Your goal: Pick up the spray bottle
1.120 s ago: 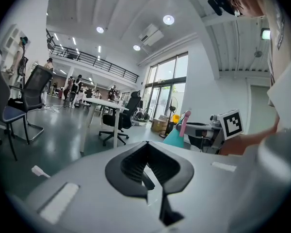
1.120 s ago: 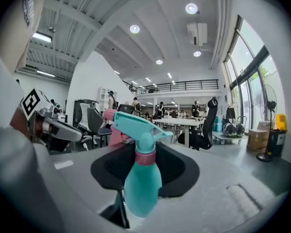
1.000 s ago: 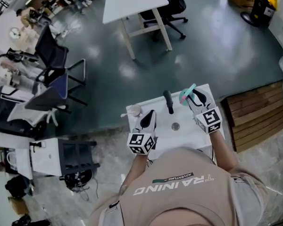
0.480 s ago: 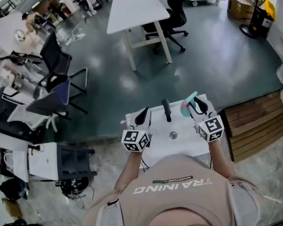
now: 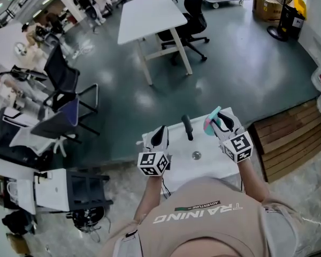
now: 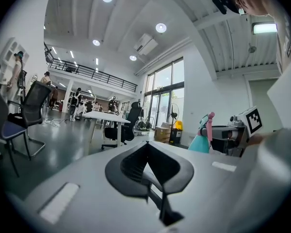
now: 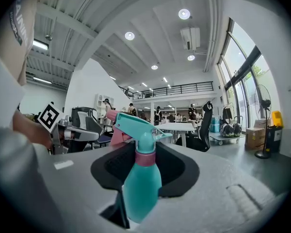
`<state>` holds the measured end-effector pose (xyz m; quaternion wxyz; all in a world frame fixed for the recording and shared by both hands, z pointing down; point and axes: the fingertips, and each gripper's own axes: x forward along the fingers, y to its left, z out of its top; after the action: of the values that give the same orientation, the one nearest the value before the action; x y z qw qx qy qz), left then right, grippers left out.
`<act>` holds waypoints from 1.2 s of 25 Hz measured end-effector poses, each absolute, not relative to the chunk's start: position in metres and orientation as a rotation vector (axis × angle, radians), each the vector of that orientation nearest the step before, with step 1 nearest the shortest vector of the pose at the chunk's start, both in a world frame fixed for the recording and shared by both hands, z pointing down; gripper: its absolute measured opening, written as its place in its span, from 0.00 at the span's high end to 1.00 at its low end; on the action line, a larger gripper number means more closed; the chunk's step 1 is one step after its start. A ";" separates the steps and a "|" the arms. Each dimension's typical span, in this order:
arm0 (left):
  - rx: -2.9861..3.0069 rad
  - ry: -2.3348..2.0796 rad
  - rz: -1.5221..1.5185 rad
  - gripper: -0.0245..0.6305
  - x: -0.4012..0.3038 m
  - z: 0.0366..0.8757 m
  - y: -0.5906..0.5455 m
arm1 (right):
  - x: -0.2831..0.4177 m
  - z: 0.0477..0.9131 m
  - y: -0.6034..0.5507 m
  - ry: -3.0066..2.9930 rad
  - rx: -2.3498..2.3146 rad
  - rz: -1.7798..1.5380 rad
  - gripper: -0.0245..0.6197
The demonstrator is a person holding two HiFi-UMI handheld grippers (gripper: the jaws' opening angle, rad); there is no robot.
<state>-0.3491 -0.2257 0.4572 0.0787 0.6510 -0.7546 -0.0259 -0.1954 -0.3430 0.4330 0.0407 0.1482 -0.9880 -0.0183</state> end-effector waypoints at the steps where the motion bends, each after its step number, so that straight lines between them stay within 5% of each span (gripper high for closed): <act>1: 1.944 -2.262 -0.077 0.94 -0.349 0.458 -0.225 | -0.196 0.433 -0.343 -3.026 0.446 -0.059 0.76; 30: 1.947 -2.260 -0.069 0.94 -0.346 0.460 -0.217 | -0.206 0.455 -0.338 -2.998 0.404 -0.037 0.76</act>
<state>-0.3455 -0.2165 0.4596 0.0788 0.6505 -0.7550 -0.0230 -0.2060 -0.3378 0.4548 0.0581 0.1332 -0.9893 -0.0123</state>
